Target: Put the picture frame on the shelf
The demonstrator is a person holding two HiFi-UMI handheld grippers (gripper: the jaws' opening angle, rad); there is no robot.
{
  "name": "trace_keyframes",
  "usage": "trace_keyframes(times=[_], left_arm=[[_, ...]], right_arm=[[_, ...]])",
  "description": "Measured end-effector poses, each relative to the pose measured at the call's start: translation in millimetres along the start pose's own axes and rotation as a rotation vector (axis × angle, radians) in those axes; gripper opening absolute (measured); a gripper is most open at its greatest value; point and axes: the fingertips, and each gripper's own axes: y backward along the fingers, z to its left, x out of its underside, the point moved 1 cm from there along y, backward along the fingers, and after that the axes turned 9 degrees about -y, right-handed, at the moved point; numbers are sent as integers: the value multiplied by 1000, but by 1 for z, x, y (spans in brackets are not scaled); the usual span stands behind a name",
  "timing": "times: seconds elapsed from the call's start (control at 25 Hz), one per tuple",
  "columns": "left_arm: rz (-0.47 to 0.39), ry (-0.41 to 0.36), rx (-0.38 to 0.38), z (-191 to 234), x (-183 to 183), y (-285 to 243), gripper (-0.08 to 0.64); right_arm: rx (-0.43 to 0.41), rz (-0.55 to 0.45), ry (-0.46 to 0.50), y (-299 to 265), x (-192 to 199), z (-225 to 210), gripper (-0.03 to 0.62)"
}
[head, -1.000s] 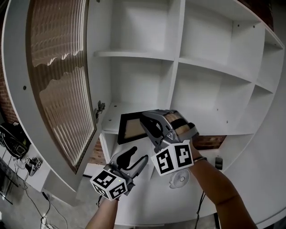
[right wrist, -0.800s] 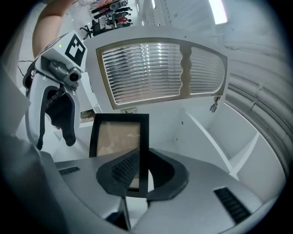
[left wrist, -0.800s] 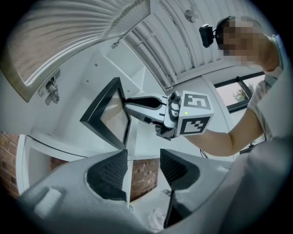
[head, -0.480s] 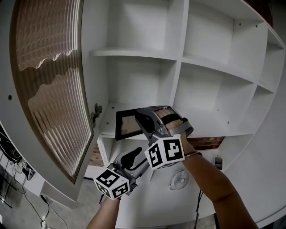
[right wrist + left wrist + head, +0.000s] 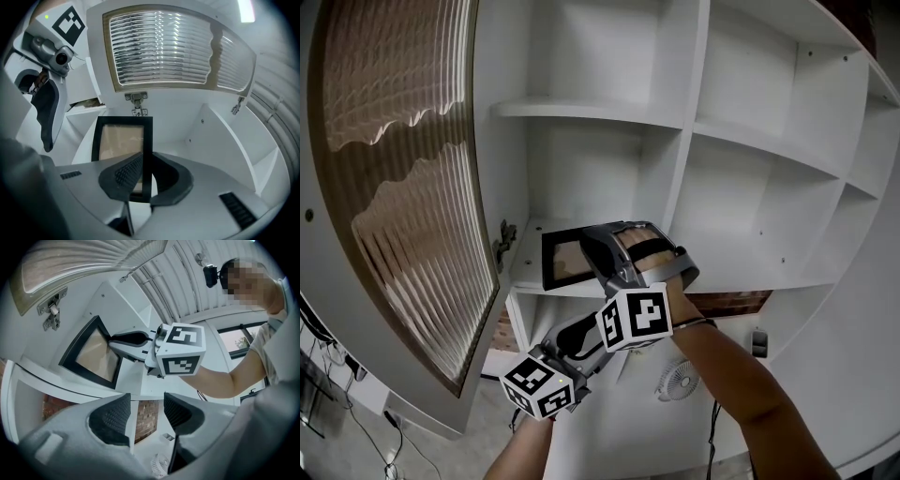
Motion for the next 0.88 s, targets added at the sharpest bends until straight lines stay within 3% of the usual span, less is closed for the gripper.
trace_keyframes(times=[0.88], left_arm=[[-3, 12, 29, 7, 5, 0, 227]], right_arm=[[13, 72, 47, -27, 10, 8, 69]])
